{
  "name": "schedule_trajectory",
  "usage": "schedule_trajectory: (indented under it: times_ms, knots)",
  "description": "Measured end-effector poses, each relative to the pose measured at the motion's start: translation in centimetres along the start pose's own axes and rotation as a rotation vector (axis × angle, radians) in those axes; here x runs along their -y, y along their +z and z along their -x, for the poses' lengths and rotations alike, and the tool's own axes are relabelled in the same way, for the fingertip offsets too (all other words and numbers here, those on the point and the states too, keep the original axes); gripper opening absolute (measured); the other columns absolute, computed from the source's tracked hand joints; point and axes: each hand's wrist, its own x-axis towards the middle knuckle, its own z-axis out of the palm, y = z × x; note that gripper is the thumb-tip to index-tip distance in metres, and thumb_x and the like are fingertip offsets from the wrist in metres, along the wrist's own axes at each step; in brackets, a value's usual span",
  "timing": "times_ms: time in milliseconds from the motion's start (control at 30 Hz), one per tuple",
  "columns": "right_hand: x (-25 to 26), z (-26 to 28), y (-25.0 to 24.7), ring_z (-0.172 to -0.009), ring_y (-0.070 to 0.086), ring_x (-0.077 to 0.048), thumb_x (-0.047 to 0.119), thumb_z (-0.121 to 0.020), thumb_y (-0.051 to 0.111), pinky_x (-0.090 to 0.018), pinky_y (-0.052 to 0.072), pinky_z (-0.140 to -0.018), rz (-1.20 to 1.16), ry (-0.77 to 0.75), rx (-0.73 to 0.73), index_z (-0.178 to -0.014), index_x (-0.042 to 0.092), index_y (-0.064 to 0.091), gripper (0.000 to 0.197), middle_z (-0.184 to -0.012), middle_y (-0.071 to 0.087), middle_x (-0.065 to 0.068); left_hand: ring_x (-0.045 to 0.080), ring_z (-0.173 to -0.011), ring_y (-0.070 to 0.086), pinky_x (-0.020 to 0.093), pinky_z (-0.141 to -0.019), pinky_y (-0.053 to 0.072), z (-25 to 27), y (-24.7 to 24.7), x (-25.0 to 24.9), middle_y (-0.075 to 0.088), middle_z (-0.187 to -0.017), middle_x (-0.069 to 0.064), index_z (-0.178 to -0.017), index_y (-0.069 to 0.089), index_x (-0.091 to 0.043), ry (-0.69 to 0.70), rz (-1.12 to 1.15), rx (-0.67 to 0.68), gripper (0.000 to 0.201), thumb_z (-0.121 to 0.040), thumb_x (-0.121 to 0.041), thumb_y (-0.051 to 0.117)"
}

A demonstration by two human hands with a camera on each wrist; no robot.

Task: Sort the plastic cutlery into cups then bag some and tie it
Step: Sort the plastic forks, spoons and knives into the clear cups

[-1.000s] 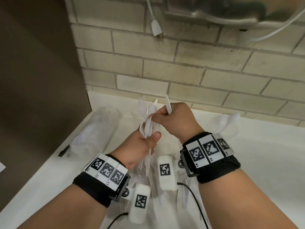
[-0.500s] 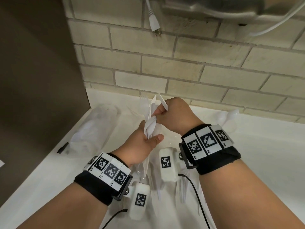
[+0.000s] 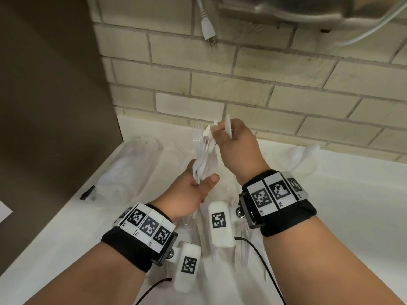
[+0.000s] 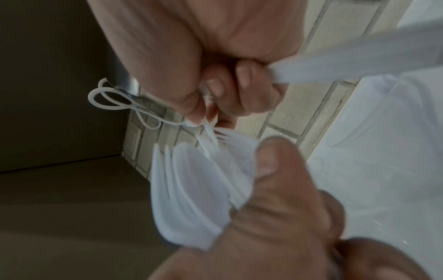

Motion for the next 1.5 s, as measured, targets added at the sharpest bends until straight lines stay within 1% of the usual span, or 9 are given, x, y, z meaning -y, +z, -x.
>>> schedule_trajectory:
  times_ms: [133,267,400,633,900,1100,1200,1333,1500]
  knots:
    - [-0.4,0.3,0.1,-0.049,0.04,-0.012,0.029,-0.094,0.054,-0.03,0.035,-0.057,-0.071,0.074,0.078,-0.087,0.001,0.063,0.03,-0.055,0.046,0.006,0.005,-0.052,0.052,0.016,-0.056,0.045,0.2,-0.2,-0.1,0.053,-0.064,-0.004,-0.101,0.049,-0.014,0.0,0.062,0.022,0.027,-0.091,-0.038,0.055]
    - [0.9,0.1,-0.5,-0.039,0.045,0.003,0.029,-0.101,0.04,-0.023,0.035,-0.053,-0.322,0.048,-0.139,-0.089,0.019,0.056,0.022,-0.067,0.067,-0.002,0.007,-0.069,0.055,0.017,-0.065,0.046,0.5,-0.1,0.4,0.057,-0.076,0.0,-0.103,0.055,-0.021,-0.029,0.126,0.079,0.033,-0.087,-0.05,0.054]
    - [2.1,-0.6,-2.1,-0.049,0.047,-0.011,0.035,-0.102,0.033,-0.024,0.04,-0.049,-0.314,-0.144,-0.341,-0.082,0.025,0.051,0.029,-0.061,0.049,0.0,0.017,-0.074,0.053,0.027,-0.067,0.047,0.8,0.0,0.7,0.055,-0.082,0.007,-0.111,0.056,-0.024,-0.078,0.255,0.073,0.021,-0.094,-0.034,0.051]
    - [-1.1,0.6,-1.2,-0.047,0.041,-0.005,0.024,-0.077,0.078,-0.014,0.034,-0.048,-0.096,0.004,0.172,-0.096,0.022,0.073,0.019,-0.055,0.043,0.01,0.011,-0.054,0.047,0.023,-0.053,0.044,1.0,-0.5,-0.1,0.046,-0.064,-0.003,-0.086,0.056,-0.016,-0.043,0.414,0.119,0.022,-0.087,-0.038,0.054]
    - [-0.3,0.1,-0.8,-0.042,0.046,0.004,0.024,-0.093,0.059,-0.014,0.033,-0.049,-0.089,0.02,0.133,-0.079,0.017,0.061,0.015,-0.057,0.052,0.016,0.01,-0.044,0.049,0.021,-0.047,0.042,1.3,-0.7,0.0,0.05,-0.052,-0.002,-0.077,0.054,-0.01,-0.042,0.324,0.168,0.031,-0.085,-0.04,0.052]
    - [-0.2,0.0,-0.6,-0.044,0.041,0.001,0.03,-0.095,0.056,-0.02,0.031,-0.052,-0.073,-0.032,0.167,-0.092,0.007,0.06,0.024,-0.061,0.047,0.009,0.008,-0.045,0.042,0.016,-0.044,0.039,1.5,-0.6,-0.5,0.044,-0.052,-0.007,-0.076,0.051,-0.012,-0.031,0.375,0.159,0.025,-0.097,-0.021,0.042]
    - [-0.8,0.2,-0.2,-0.044,0.042,0.0,0.029,-0.094,0.057,-0.022,0.031,-0.053,-0.021,-0.022,0.25,-0.096,0.004,0.061,0.026,-0.061,0.049,0.008,0.011,-0.05,0.039,0.021,-0.05,0.041,1.4,-0.6,-0.1,0.043,-0.055,-0.009,-0.077,0.053,-0.014,-0.021,0.414,0.167,0.022,-0.094,-0.028,0.048]
    - [0.4,-0.5,-1.2,-0.049,0.04,-0.009,0.028,-0.101,0.043,-0.024,0.032,-0.049,-0.292,0.052,0.1,-0.094,0.017,0.05,0.015,-0.075,0.071,-0.001,0.01,-0.05,0.038,0.025,-0.052,0.04,1.6,-0.7,0.5,0.041,-0.057,-0.007,-0.079,0.053,-0.012,-0.063,0.446,0.146,0.025,-0.09,-0.034,0.055]
    - [1.9,-2.7,-2.8,-0.065,0.062,-0.012,0.026,-0.103,0.037,-0.03,0.051,-0.06,-0.306,-0.106,-0.115,-0.103,0.018,0.047,0.012,-0.069,0.066,0.001,0.013,-0.05,0.04,0.031,-0.055,0.04,1.9,-1.8,0.8,0.041,-0.069,0.005,-0.083,0.055,-0.003,-0.116,0.479,0.061,0.033,-0.09,-0.035,0.057]
